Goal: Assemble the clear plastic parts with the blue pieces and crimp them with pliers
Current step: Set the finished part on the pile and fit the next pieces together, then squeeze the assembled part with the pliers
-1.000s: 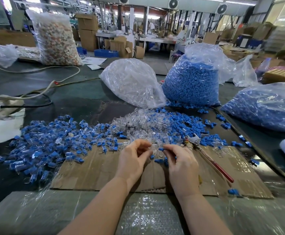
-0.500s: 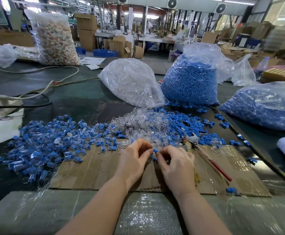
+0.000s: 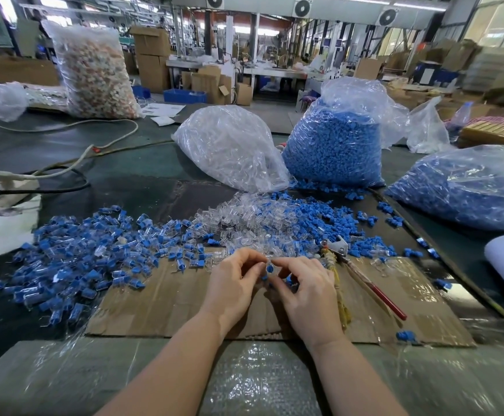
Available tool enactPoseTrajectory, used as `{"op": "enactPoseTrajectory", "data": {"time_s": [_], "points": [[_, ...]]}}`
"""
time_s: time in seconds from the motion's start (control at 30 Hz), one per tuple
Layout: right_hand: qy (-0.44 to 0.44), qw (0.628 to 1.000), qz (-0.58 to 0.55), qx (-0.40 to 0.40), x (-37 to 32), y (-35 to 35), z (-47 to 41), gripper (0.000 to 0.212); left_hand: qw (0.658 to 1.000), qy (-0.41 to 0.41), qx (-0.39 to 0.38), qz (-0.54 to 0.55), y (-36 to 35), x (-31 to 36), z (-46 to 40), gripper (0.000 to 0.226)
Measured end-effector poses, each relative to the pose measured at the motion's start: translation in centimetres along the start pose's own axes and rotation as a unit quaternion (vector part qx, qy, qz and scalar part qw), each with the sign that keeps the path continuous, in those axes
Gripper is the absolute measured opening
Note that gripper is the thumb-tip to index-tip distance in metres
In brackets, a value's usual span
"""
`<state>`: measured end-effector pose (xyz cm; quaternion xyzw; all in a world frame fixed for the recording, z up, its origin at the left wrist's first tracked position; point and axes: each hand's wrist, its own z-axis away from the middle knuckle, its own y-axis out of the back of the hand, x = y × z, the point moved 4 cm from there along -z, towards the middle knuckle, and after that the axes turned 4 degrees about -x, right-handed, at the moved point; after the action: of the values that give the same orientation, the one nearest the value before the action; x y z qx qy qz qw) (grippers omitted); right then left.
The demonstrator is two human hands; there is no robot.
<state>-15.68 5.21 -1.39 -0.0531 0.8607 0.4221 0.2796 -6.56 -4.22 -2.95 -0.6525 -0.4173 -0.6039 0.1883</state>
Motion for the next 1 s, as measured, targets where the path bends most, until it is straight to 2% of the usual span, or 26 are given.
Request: {"op": "enactPoseTrajectory", "data": {"time_s": [0.73, 0.9, 1.0], "points": [[0.015, 1.000, -0.008, -0.026, 0.0, -0.1, 0.0, 0.020, 0.999, -0.015, 0.003, -0.038, 0.2, 0.2, 0.1, 0.021], [0.022, 0.998, 0.036, 0.041, -0.3, 0.7, -0.1, 0.022, 0.999, -0.014, 0.001, -0.050, 0.2, 0.5, 0.1, 0.018], [-0.057, 0.987, 0.104, 0.109, 0.5, 2.2, -0.5, 0.019, 0.998, -0.013, -0.003, -0.057, 0.2, 0.6, 0.2, 0.019]]}}
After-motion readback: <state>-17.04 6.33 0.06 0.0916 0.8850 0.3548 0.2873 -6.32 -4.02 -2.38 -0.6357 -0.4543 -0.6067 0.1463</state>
